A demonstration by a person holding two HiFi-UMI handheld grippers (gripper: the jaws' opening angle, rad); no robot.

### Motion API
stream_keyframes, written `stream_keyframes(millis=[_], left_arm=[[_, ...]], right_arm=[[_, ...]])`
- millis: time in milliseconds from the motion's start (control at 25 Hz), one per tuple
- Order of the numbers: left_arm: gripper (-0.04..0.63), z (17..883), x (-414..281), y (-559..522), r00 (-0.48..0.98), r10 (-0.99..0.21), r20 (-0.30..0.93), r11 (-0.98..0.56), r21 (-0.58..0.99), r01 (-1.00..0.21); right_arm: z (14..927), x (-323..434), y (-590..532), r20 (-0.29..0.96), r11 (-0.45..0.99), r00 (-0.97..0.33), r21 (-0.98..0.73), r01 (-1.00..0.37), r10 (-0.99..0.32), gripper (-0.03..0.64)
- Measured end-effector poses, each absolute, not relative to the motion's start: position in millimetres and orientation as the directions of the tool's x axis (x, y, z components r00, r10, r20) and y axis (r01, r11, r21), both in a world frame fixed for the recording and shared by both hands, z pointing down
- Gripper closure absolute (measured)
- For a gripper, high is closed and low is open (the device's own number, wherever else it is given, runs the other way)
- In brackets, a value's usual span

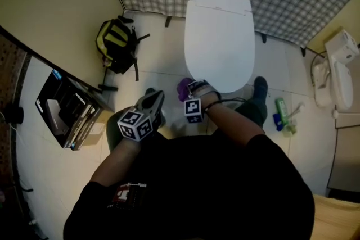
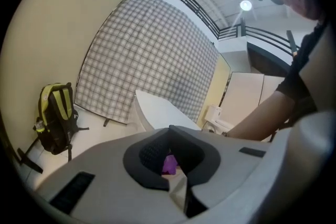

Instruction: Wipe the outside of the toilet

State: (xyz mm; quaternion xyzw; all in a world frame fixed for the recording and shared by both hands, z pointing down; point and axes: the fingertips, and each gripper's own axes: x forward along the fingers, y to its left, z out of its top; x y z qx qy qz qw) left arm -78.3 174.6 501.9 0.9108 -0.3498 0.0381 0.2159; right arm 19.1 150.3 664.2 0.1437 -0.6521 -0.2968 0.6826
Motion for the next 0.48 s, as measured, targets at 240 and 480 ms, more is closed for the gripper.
stream_keyframes(millis=[240,480], left_arm=[[0.6,503.6,-80.6,180.9,0.756,-0.61,0.24,-0.69,0.309,-0.655],[0.6,504.1,-91.1,175.6,0.744,-0.627,0.23,-0.673,0.321,-0.666]], right_arm=[[670.5,24.0,129.8,0.802,0.82,0.241,0.456,0.346,-0.547,0.522],[679.5,39.7,135.6,0.741,0.816,0.385,0.379,0.437,-0.55,0.522]])
